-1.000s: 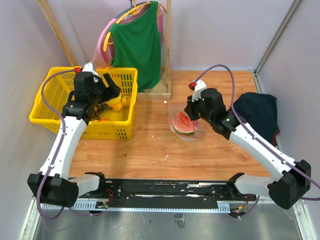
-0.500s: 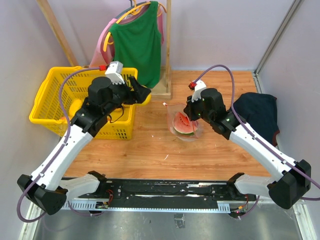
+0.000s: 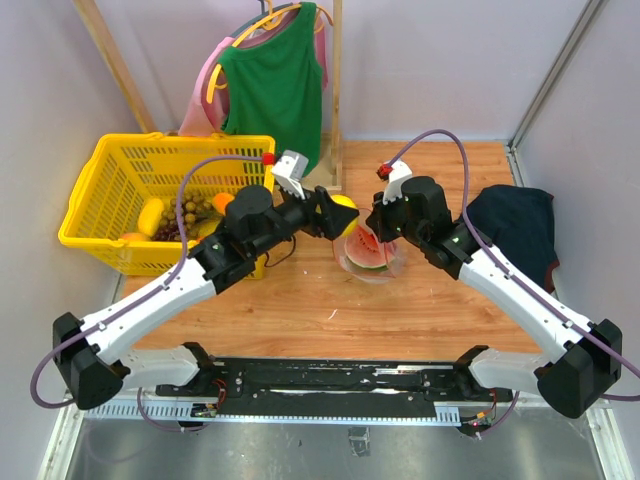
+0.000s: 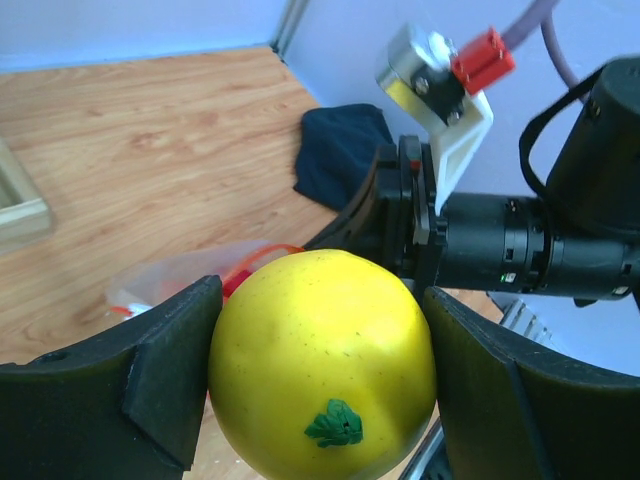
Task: Place the food in the zip-top bag and seal the zipper
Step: Place the fake fruit in the zipper food storage bag.
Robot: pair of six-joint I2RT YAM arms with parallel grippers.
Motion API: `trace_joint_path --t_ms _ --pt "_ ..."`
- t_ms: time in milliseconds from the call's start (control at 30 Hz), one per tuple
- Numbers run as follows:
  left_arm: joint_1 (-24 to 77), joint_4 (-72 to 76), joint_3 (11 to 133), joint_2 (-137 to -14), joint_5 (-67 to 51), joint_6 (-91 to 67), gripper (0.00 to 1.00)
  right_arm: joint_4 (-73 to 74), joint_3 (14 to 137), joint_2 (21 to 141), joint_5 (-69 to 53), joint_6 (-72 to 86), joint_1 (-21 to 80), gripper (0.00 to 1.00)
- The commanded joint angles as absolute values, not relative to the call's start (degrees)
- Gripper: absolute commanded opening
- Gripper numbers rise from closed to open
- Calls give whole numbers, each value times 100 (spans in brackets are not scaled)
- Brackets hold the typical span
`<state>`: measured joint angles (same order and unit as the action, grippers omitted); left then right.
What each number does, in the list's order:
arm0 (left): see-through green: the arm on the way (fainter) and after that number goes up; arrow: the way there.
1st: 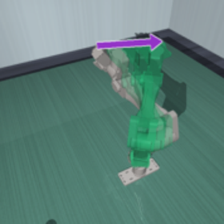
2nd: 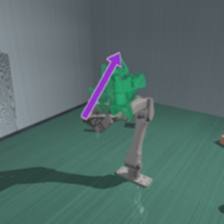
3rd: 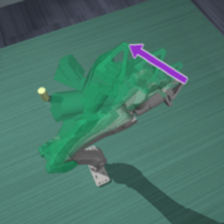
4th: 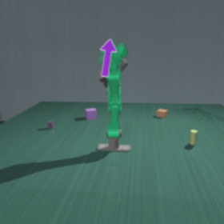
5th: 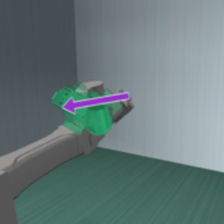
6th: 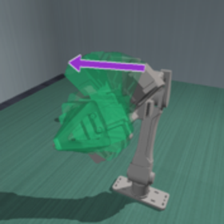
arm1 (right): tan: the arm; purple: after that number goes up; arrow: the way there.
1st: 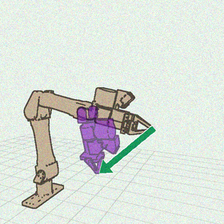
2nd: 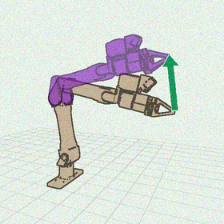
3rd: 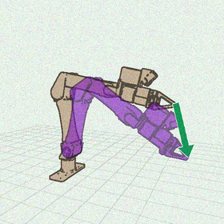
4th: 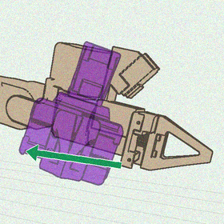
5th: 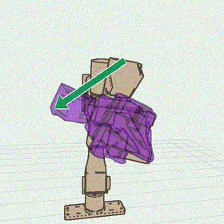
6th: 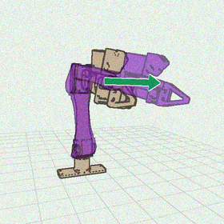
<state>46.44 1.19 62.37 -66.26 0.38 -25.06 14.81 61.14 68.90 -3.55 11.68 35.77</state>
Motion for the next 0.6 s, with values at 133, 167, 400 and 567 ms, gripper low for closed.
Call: trace_joint_path --t_ms 133,167,400,567 --pt "5144 1397 5717 -6987 405 -2090 43 1327 6180 6699 -494 1248 3647 1" --pt "5190 1453 5654 -7025 455 -2064 43 1322 6178 6690 -492 1247 3647 1" --pt "5314 1419 5432 -7399 791 -1888 46 1299 6153 6660 -536 1274 3646 1" --pt "5352 1297 5432 -7641 1192 -1760 50 1293 6144 6645 -585 1282 3641 1"
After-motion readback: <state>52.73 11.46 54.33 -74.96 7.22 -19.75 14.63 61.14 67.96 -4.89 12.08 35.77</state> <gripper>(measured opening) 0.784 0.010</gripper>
